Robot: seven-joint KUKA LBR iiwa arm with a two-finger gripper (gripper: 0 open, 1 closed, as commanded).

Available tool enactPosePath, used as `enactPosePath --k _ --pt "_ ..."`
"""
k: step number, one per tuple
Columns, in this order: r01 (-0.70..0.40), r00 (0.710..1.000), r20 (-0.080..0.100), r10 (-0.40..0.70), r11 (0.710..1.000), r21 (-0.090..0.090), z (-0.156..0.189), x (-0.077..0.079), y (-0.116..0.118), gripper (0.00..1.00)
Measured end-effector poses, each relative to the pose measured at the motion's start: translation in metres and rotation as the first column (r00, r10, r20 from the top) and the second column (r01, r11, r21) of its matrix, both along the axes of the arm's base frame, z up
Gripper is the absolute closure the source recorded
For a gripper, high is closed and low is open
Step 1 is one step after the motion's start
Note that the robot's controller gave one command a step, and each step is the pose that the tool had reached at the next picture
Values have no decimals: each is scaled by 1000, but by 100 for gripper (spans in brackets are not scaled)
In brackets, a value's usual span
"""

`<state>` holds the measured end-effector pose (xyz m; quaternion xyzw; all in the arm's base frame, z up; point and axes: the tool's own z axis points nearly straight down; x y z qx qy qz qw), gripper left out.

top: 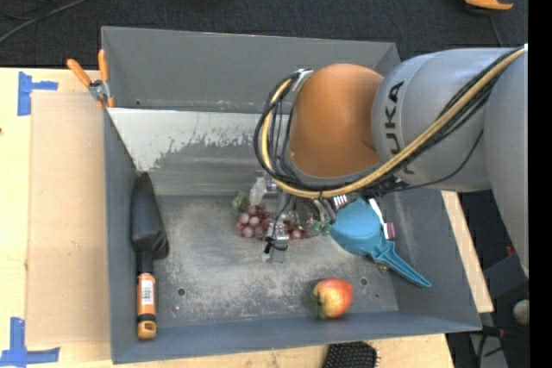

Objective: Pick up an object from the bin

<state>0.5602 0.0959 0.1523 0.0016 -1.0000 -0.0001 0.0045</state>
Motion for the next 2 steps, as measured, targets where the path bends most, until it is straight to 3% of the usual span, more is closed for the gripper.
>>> enactPosePath --k 1,2 --pt "3 1000 8 -3 1000 1 4 3 -1 0" --pt "22 1000 8 -22 1000 0 -49 41 -43 0"
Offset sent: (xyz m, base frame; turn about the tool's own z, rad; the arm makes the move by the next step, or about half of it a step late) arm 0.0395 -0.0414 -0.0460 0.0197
